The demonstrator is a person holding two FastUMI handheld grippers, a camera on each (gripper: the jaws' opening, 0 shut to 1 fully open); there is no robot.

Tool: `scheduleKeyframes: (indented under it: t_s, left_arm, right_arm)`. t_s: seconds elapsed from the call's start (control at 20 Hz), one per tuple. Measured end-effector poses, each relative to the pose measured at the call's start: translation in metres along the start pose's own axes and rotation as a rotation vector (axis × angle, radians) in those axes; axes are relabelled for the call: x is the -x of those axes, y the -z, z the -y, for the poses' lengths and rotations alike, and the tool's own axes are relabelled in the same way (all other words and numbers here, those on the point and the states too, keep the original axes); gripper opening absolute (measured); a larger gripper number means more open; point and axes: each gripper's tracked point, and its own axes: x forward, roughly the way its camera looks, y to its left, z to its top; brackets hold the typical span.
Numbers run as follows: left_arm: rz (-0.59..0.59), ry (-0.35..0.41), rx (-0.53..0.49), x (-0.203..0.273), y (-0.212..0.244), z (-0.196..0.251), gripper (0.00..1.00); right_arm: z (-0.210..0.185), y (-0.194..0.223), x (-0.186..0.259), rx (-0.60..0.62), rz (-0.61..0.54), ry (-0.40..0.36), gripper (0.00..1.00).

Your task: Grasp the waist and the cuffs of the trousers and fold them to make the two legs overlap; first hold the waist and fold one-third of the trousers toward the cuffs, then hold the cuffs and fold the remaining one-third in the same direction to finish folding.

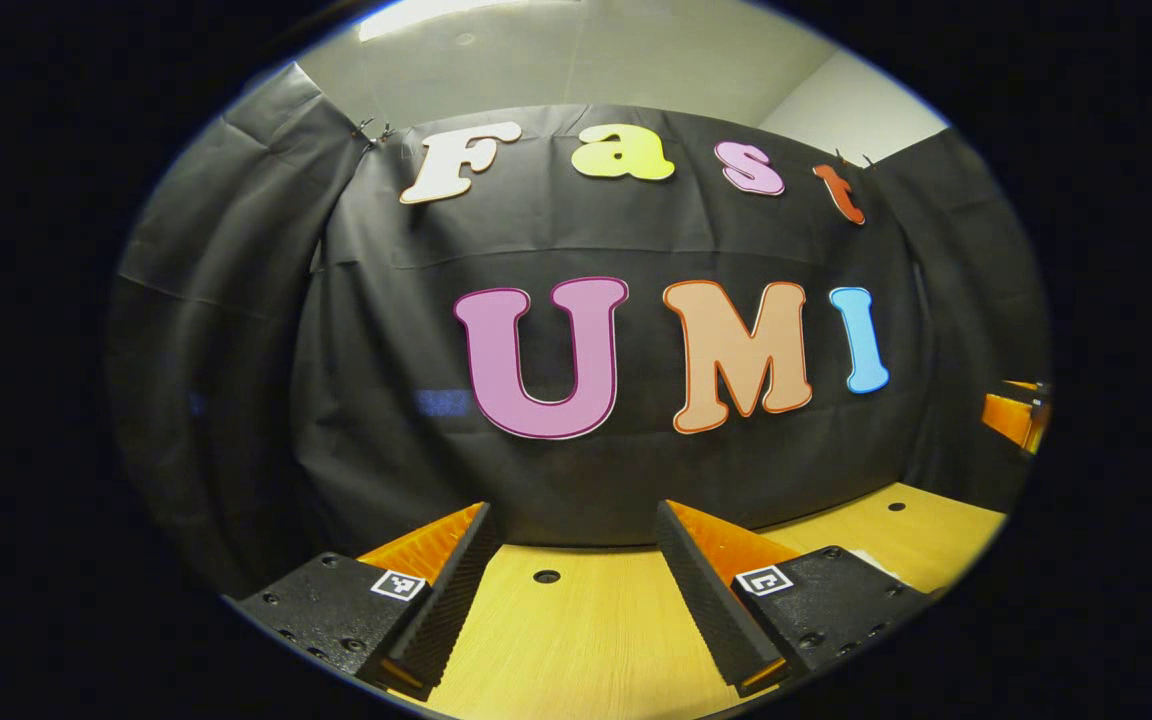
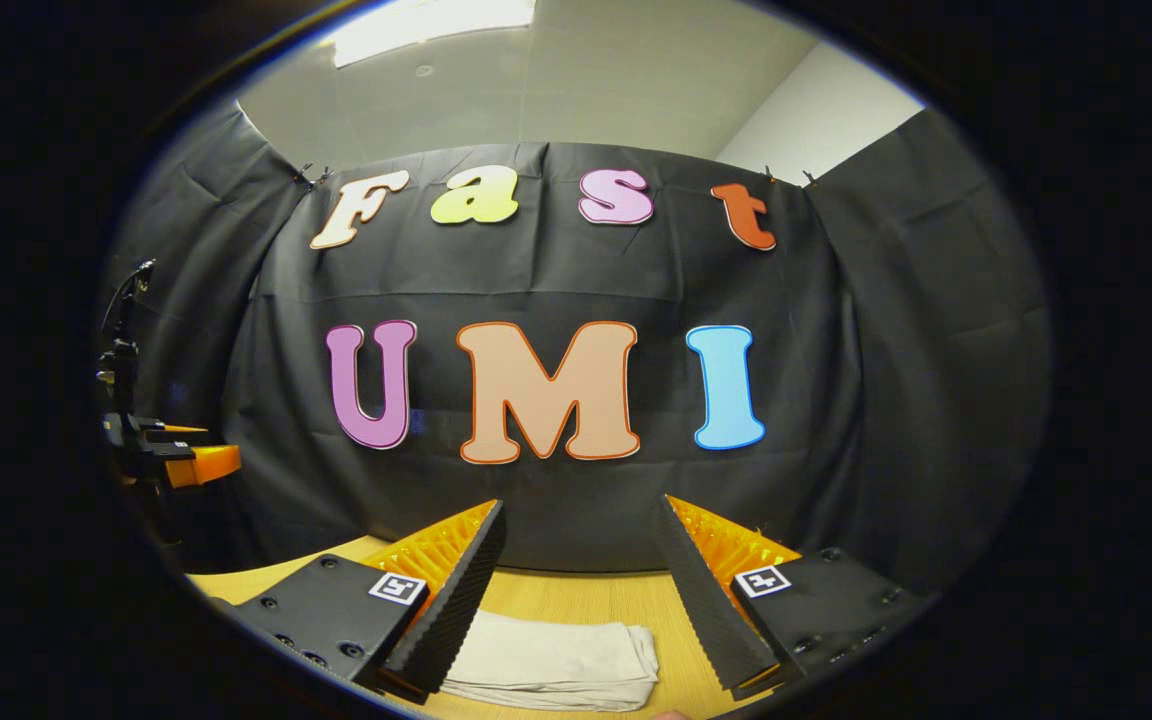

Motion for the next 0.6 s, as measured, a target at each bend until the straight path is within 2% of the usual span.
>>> scheduleKeyframes:
  t_s: [0.05, 0.1, 0.25, 0.35, 0.55, 0.6]
  left_arm:
    - [0.007, 0.001, 0.005, -0.001, -0.003, -0.001, 1.0]
    - [0.015, 0.002, 0.011, -0.001, -0.005, -0.002, 0.96]
    - [0.019, 0.013, 0.013, -0.002, -0.008, -0.002, 0.96]
    - [0.031, 0.017, 0.006, -0.005, -0.012, -0.002, 0.96]
    - [0.031, 0.042, 0.014, -0.006, -0.013, 0.005, 0.96]
    - [0.031, 0.047, 0.016, -0.008, -0.012, 0.006, 0.92]
  right_arm:
    - [0.0, -0.001, 0.0, 0.005, 0.002, 0.005, 0.94]
    - [0.002, -0.002, 0.0, 0.014, 0.002, 0.01, 0.96]
    - [0.001, -0.013, 0.003, 0.038, 0.025, 0.016, 0.94]
    - [0.002, -0.022, 0.005, 0.046, 0.051, 0.022, 0.96]
    - [0.003, -0.023, 0.007, 0.049, 0.049, 0.036, 0.94]
    - [0.004, -0.024, 0.008, 0.049, 0.052, 0.038, 0.96]
